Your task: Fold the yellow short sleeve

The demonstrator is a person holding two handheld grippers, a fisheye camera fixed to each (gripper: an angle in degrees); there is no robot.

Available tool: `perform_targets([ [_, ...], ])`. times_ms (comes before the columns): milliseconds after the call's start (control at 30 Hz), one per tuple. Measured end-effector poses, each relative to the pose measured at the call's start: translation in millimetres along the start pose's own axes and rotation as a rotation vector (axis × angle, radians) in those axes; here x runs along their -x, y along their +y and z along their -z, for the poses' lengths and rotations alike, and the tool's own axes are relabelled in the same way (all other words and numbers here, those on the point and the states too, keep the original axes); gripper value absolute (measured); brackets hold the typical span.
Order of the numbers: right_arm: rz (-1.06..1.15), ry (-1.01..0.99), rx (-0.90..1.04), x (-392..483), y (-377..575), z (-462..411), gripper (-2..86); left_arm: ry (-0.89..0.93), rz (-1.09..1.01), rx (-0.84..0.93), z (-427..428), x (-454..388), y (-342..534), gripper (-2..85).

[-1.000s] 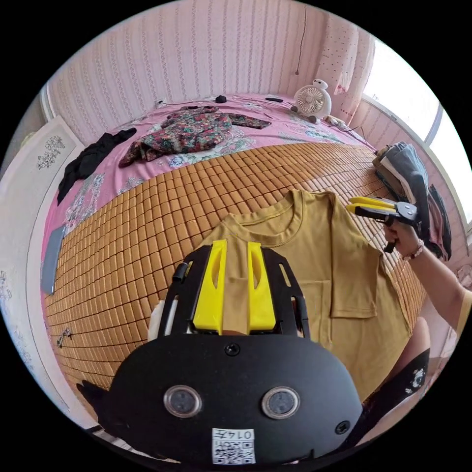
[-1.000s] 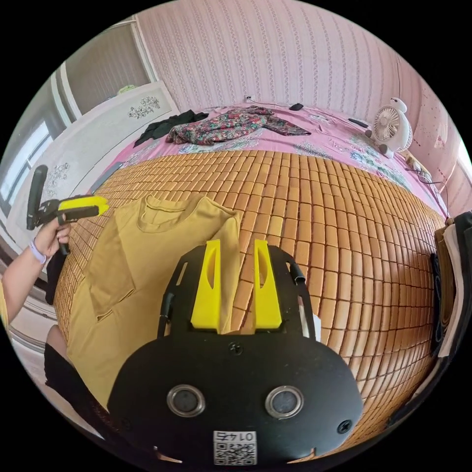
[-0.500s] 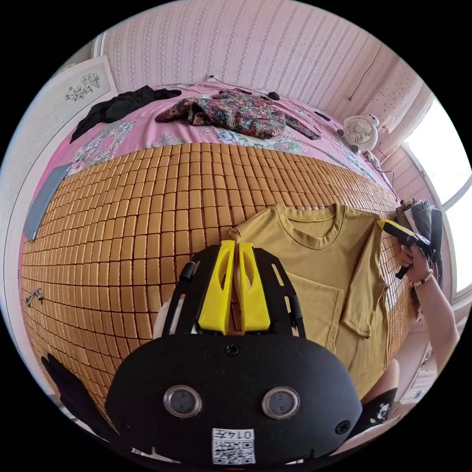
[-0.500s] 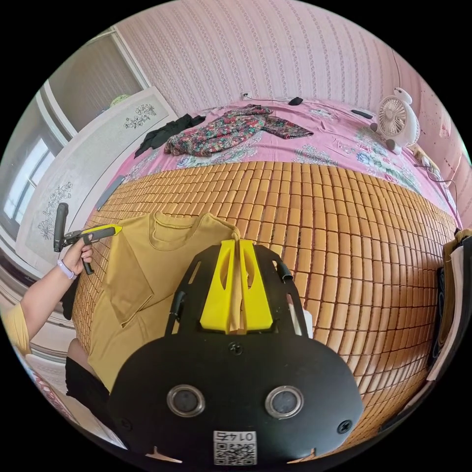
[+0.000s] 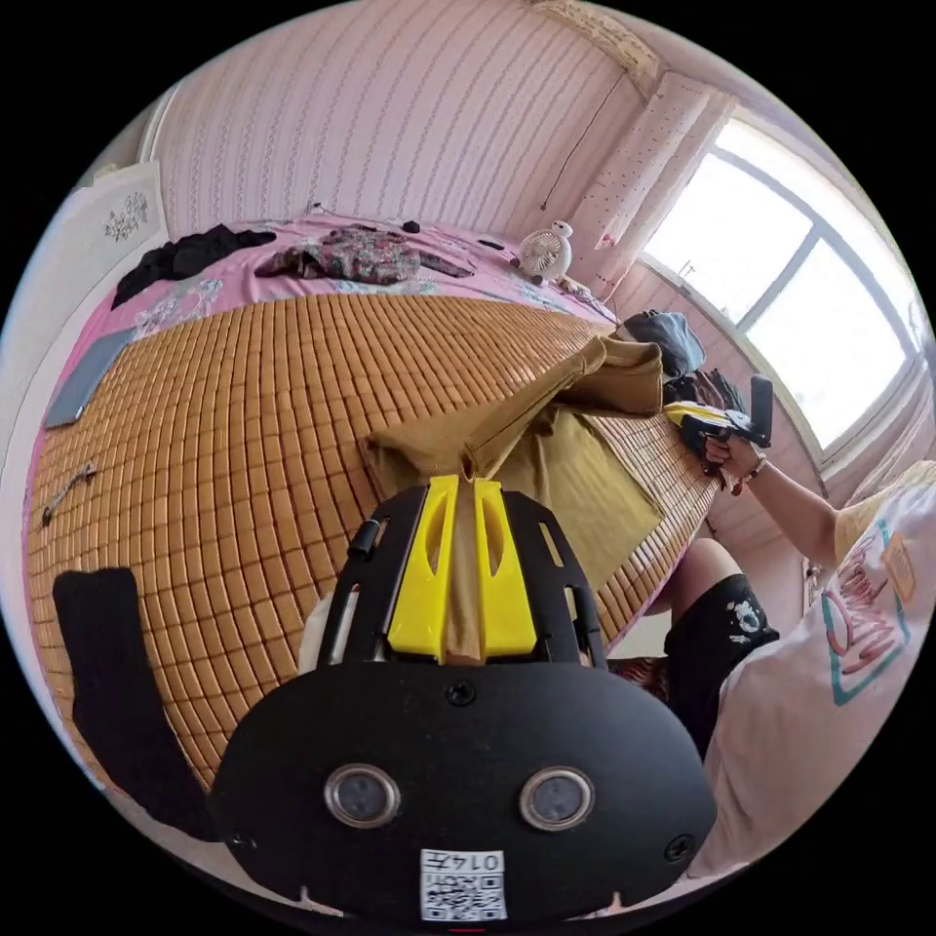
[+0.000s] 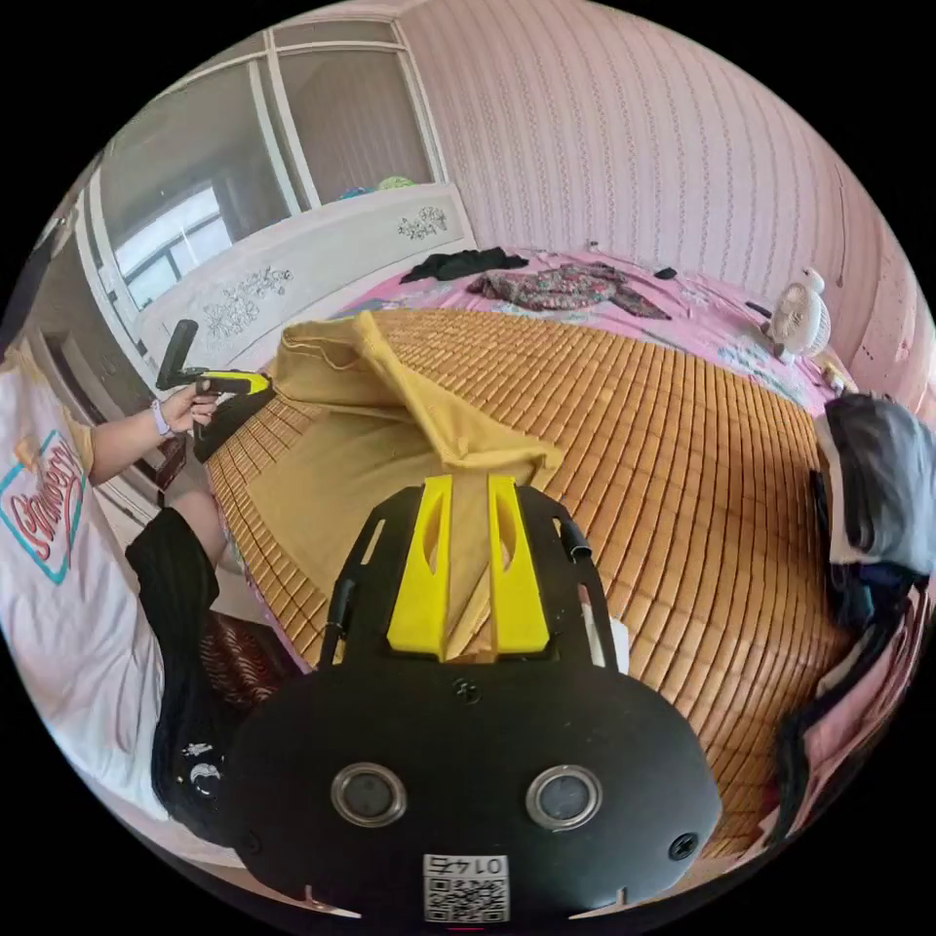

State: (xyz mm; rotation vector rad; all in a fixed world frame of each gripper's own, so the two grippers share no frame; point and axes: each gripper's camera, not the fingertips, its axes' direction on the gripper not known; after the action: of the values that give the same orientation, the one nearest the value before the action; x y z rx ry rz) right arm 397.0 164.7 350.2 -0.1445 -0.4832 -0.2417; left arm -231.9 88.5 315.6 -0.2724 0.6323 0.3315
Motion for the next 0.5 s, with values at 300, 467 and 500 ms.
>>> perform_targets([
  [300,-0.212,0.037,0.090,13.2,30.1,-24.3,6.8,-0.081,0.123,0.035,0.7,-25.5,60.4,2.5],
  [467,-0.329,0.039,0.091,10.3,-9.1,-64.9,7.5,-0.122,0.144,0.035,-30.0,-40.2,21.1,6.1],
  [500,-0.350,0.048,0.106,7.5,-15.8,-74.4,7.8,-0.139,0.142,0.043,-38.8,-44.2,14.8,6.6],
])
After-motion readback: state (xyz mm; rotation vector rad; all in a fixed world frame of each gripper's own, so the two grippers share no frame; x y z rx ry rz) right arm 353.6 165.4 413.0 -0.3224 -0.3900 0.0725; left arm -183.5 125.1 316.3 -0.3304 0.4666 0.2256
